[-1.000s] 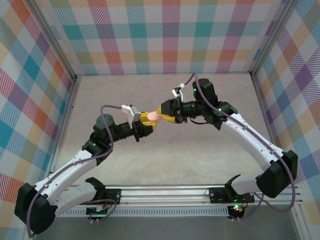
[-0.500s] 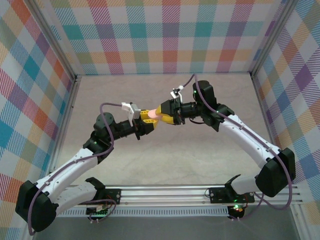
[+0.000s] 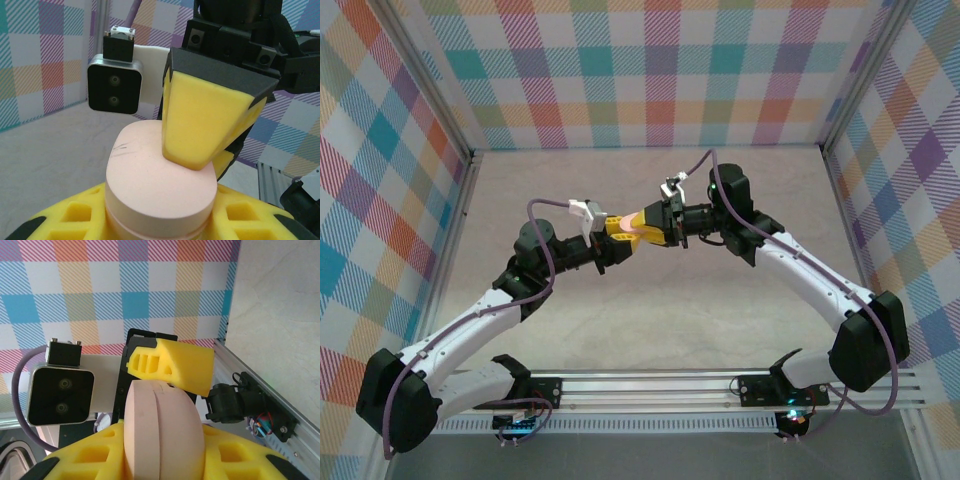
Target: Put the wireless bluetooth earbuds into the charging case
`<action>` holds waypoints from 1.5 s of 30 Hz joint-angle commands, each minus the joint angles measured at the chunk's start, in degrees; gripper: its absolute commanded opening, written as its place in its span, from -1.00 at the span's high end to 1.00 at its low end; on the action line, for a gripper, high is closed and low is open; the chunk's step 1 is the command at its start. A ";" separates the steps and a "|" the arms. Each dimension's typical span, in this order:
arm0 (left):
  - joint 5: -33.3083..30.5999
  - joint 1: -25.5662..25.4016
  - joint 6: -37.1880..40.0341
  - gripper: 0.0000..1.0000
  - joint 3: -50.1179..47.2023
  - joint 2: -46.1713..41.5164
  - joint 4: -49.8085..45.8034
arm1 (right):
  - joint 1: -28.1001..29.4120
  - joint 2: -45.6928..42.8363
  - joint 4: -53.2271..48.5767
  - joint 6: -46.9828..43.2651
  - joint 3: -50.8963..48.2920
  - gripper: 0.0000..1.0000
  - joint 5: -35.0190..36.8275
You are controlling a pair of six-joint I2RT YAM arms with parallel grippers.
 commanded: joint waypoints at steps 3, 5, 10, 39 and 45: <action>2.31 -0.93 -0.21 0.36 2.65 -0.28 1.89 | 0.08 0.67 5.47 2.36 -1.52 0.46 -0.74; 2.40 -0.93 -0.21 0.23 2.79 -0.25 1.73 | 0.06 0.67 6.44 2.89 -2.09 0.47 -0.64; 3.49 -0.93 1.02 -0.06 3.98 -0.03 -0.69 | -0.26 0.33 6.82 2.99 -2.53 0.50 0.38; -32.41 0.63 0.57 -1.00 5.38 -4.41 -31.04 | -4.23 27.99 -12.64 -26.51 9.25 0.51 9.95; -38.86 2.93 -5.49 -1.00 4.31 -2.56 -31.81 | -4.23 40.95 -21.35 -32.74 18.97 0.51 7.32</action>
